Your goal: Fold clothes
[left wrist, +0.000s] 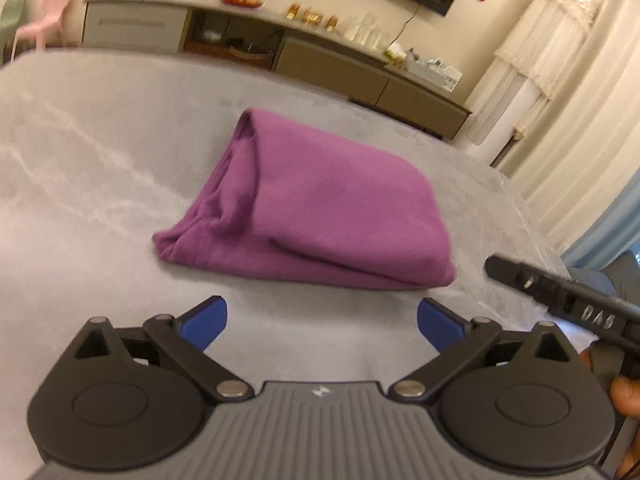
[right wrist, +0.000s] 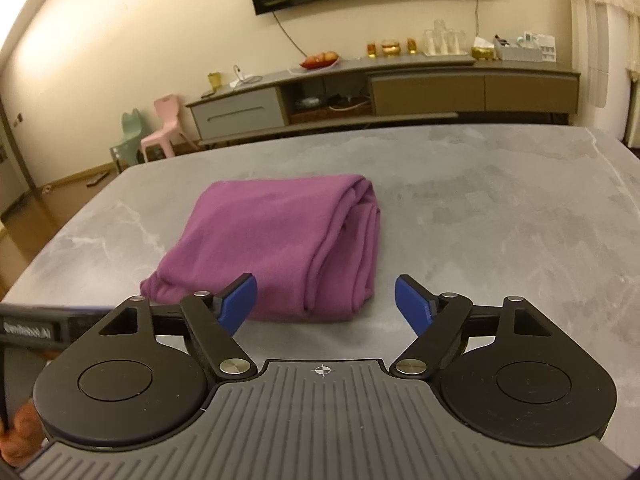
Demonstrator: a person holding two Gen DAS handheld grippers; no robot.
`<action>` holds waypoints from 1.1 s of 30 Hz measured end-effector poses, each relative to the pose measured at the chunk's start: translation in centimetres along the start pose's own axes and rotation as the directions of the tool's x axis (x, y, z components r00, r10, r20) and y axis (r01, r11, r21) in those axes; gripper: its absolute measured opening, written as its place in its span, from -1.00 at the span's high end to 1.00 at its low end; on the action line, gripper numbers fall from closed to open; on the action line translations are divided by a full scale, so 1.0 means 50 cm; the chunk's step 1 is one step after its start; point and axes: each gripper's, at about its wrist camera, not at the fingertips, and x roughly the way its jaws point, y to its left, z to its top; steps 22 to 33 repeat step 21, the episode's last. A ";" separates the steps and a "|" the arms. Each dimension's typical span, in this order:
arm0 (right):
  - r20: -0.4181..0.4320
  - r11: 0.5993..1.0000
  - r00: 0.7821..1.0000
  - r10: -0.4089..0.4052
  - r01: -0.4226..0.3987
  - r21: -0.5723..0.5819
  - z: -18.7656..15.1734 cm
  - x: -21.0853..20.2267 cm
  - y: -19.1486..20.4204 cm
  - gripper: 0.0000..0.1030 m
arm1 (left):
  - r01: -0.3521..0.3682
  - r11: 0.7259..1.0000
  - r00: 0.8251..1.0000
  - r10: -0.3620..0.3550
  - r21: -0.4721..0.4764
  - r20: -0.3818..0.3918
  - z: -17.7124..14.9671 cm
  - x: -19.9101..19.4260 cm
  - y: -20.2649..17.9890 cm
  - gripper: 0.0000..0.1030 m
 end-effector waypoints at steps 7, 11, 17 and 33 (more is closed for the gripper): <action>-0.022 0.999 0.999 -0.029 0.029 -0.030 -0.025 -0.010 -0.001 -0.51 | 0.038 0.999 0.997 -0.036 0.026 -0.075 -0.028 0.015 -0.060 -1.00; -0.012 0.999 1.000 -0.029 0.028 -0.026 -0.023 -0.015 -0.004 -0.53 | 0.071 0.996 0.994 -0.067 0.046 -0.085 -0.048 0.017 -0.084 -1.00; -0.016 0.999 0.999 -0.037 0.036 -0.034 -0.024 -0.012 0.000 -0.53 | 0.061 0.992 0.997 -0.056 0.111 -0.047 -0.065 0.004 -0.120 -1.00; -0.016 0.999 0.999 -0.037 0.037 -0.033 -0.024 -0.013 0.002 -0.53 | 0.046 0.987 0.997 -0.036 0.152 -0.064 -0.073 0.007 -0.134 -1.00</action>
